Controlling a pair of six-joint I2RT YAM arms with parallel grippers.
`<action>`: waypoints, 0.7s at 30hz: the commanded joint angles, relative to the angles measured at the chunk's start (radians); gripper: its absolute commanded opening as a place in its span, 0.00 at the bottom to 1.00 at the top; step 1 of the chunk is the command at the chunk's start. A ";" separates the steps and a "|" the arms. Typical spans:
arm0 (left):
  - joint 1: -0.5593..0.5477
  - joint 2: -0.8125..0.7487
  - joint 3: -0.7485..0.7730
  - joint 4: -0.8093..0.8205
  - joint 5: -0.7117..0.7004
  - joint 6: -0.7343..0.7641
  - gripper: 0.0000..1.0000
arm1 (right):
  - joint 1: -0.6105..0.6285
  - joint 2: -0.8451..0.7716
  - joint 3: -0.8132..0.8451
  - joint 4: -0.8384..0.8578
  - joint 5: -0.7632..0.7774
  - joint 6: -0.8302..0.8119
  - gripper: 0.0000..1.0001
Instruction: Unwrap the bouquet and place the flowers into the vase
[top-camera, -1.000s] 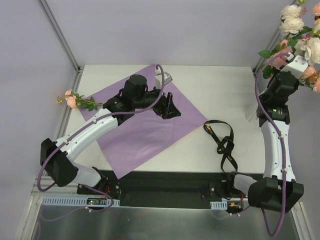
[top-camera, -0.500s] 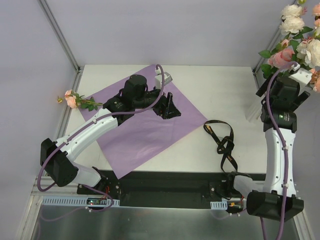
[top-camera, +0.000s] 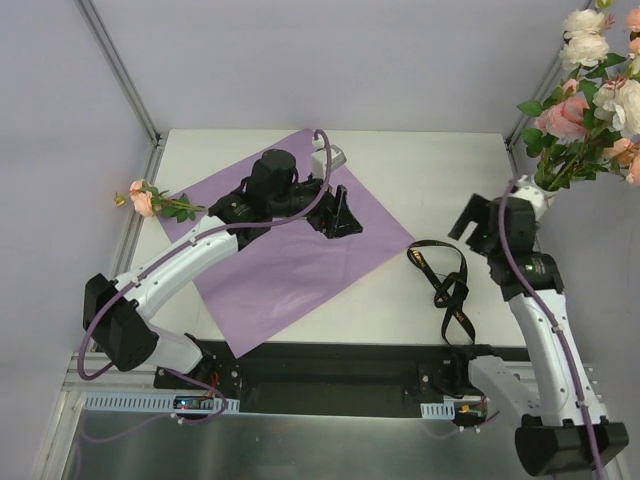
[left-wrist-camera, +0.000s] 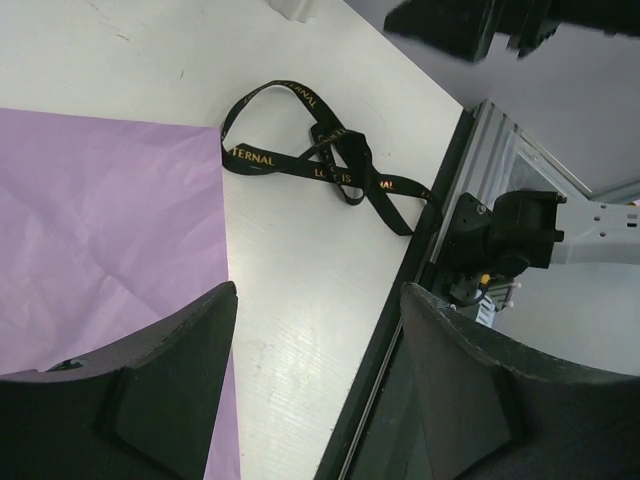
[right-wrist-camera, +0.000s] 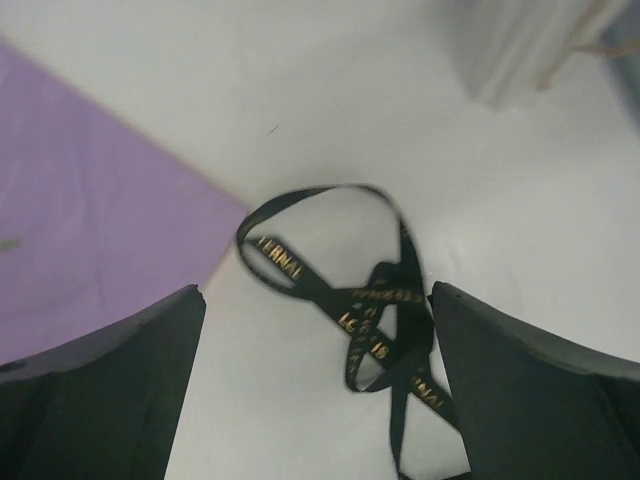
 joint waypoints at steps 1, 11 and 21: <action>0.005 0.007 0.027 0.018 -0.034 0.040 0.66 | 0.248 0.046 -0.033 0.019 -0.038 0.066 0.98; 0.175 0.027 0.033 0.008 -0.136 -0.115 0.66 | 0.623 0.216 0.002 0.102 -0.164 0.055 0.98; 0.545 0.059 -0.083 0.008 -0.383 -0.419 0.70 | 0.732 -0.006 -0.102 0.108 -0.028 0.102 0.98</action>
